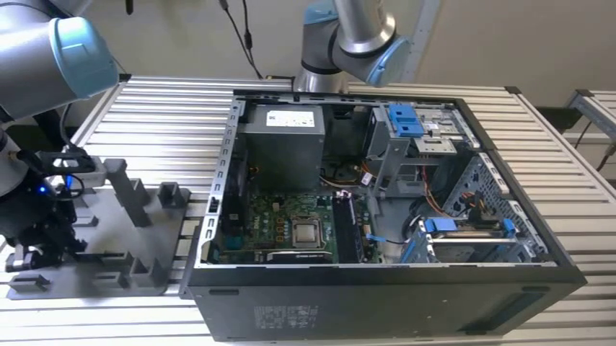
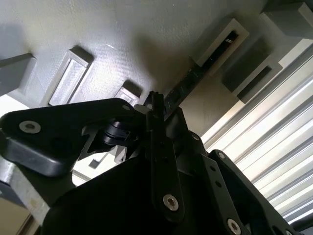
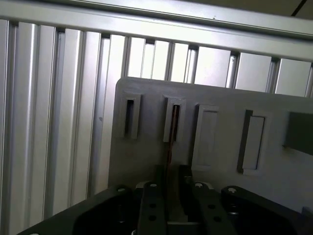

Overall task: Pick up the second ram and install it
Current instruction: 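Pick up the second ram and move it above second insertion slot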

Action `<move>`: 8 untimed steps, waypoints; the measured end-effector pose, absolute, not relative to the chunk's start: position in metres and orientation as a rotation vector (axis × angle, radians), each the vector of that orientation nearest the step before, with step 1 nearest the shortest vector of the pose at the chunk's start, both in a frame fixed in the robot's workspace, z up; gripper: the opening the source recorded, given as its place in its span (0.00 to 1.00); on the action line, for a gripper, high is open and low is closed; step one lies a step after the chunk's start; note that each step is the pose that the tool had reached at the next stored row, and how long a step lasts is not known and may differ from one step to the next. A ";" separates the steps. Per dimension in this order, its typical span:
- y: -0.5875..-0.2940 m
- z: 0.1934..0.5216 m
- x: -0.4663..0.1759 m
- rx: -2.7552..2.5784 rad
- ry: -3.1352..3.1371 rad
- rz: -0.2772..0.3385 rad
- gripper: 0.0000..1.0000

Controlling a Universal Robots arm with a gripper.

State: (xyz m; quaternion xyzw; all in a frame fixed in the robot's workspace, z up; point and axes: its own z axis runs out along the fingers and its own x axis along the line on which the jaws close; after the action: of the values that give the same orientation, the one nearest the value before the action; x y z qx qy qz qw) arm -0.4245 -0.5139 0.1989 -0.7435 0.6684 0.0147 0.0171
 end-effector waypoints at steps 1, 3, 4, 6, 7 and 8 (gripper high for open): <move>-0.514 0.199 -0.424 -2.311 2.077 0.046 0.24; -0.514 0.199 -0.424 -2.312 2.075 0.046 0.17; -0.514 0.199 -0.425 -2.313 2.075 0.046 0.17; -0.514 0.199 -0.425 -2.314 2.074 0.046 0.17; -0.514 0.199 -0.425 -2.315 2.073 0.046 0.17; -0.514 0.199 -0.425 -2.315 2.073 0.046 0.15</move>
State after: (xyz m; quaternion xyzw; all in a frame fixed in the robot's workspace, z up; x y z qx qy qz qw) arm -0.4245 -0.5139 0.1990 -0.7449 0.6668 0.0147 0.0170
